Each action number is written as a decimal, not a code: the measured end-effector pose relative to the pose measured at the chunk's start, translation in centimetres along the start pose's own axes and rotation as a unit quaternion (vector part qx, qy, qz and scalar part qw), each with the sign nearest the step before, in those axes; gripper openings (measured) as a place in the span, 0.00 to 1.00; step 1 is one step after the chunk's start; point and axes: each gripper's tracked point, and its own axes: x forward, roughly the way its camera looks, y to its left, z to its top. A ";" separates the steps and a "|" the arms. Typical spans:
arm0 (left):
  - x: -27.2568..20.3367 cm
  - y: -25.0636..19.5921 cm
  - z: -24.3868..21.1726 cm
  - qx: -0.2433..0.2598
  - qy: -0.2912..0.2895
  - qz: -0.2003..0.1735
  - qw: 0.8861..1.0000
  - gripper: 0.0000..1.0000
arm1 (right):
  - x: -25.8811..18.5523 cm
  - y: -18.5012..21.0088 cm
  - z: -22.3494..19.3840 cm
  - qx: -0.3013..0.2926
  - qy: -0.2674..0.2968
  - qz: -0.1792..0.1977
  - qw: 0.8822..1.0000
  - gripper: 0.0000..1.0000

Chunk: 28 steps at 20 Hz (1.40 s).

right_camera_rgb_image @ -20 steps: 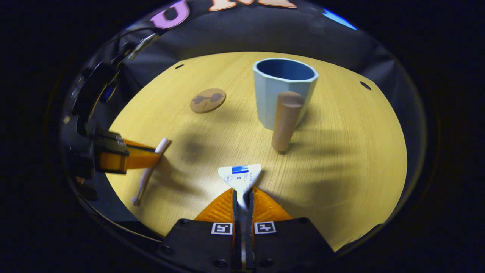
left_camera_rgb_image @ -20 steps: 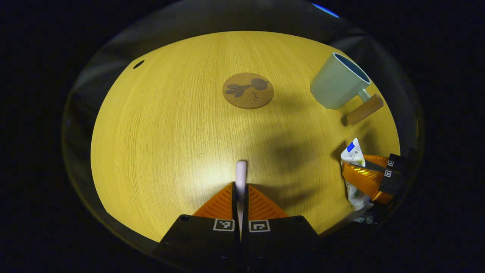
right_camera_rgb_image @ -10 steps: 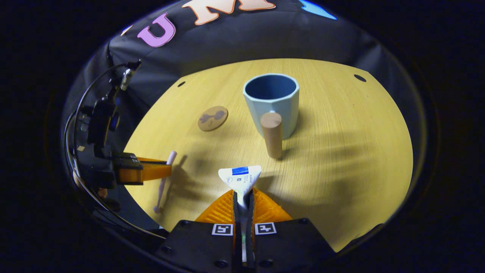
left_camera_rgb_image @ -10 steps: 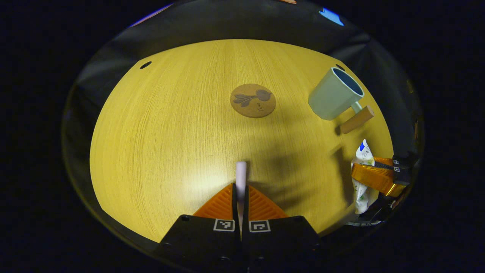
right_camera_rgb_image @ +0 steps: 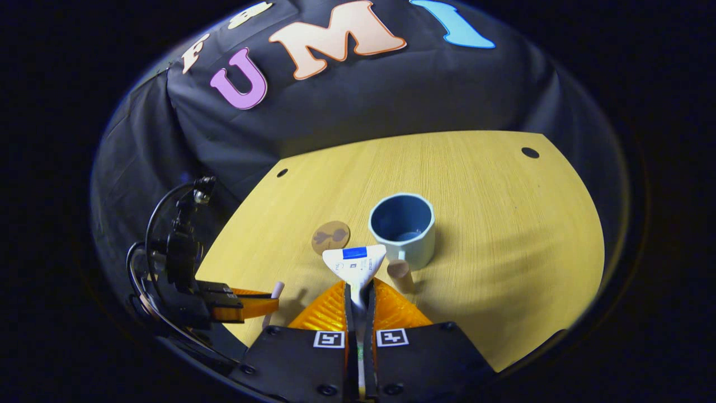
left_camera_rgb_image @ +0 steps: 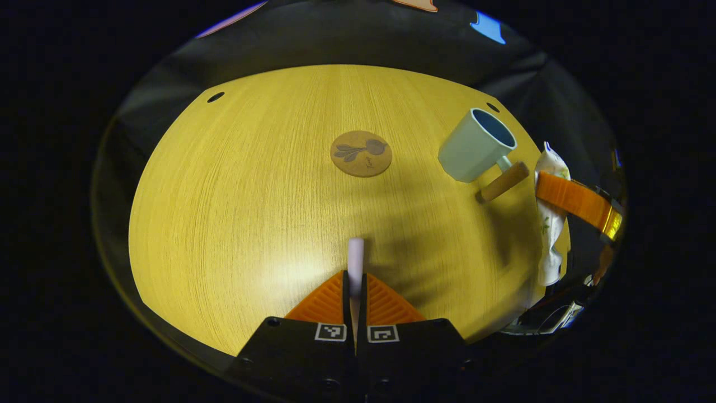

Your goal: Put the toothbrush and toothpaste on the desktop into the cup, then pick up the cup and place it on the coaster on the desktop.

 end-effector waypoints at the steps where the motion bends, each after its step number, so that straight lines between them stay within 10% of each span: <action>1: -0.3 0.0 0.2 -0.003 -0.005 -0.001 1.000 0.00 | 0.1 0.1 0.9 0.006 -0.009 0.008 1.000 0.07; 13: -2.7 -0.5 0.8 -0.044 -0.044 0.000 0.998 0.00 | 4.2 -1.3 13.0 0.014 -0.170 0.014 0.985 0.06; 28: -7.7 -1.2 3.5 -0.052 -0.086 0.013 0.995 0.00 | 8.1 -4.1 13.2 -0.015 -0.190 -0.033 0.981 0.20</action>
